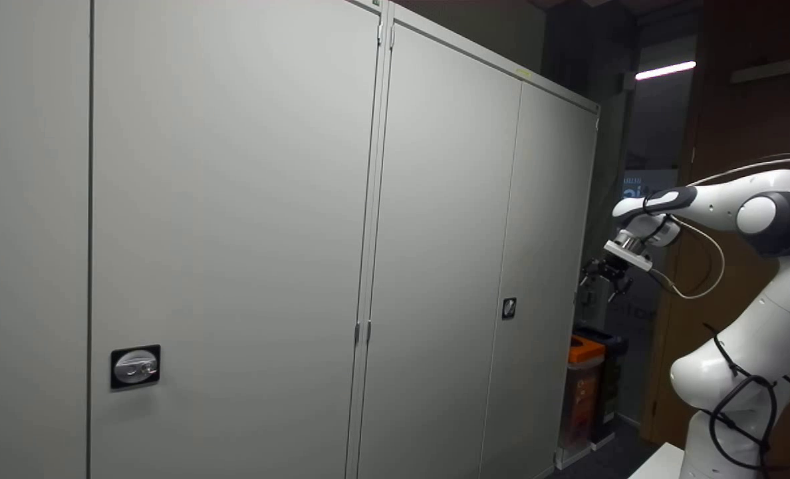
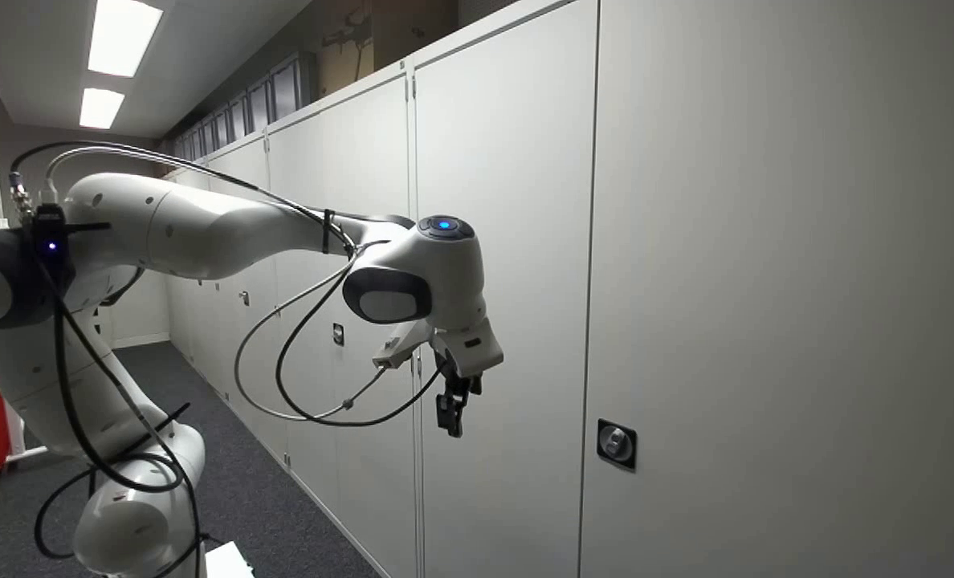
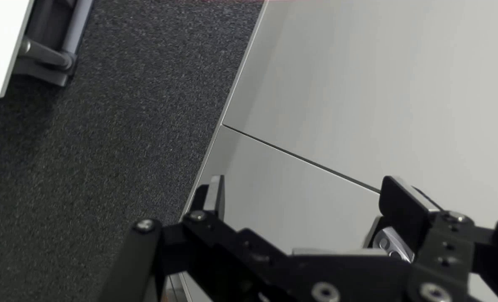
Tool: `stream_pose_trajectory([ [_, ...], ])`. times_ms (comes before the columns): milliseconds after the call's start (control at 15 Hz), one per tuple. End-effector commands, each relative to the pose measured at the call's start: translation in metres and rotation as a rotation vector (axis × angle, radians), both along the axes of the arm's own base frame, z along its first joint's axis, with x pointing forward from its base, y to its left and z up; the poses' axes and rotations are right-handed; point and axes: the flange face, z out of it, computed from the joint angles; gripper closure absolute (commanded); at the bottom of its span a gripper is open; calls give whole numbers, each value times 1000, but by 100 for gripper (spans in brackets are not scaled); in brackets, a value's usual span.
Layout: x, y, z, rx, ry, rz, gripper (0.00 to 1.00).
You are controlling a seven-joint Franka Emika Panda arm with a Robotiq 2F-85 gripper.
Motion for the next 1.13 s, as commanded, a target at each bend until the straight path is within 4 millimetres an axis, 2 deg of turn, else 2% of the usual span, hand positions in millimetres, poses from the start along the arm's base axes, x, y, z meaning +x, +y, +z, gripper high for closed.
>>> stream_pose_trajectory([
  [0, -15, 6, 9, -91, 19, 159, 0],
  [467, -15, 5, 10, -165, -15, 332, 0],
  [533, -10, 2, 9, -154, -4, 288, 0],
  [1067, -10, 3, 9, -160, -9, 308, 0],
])
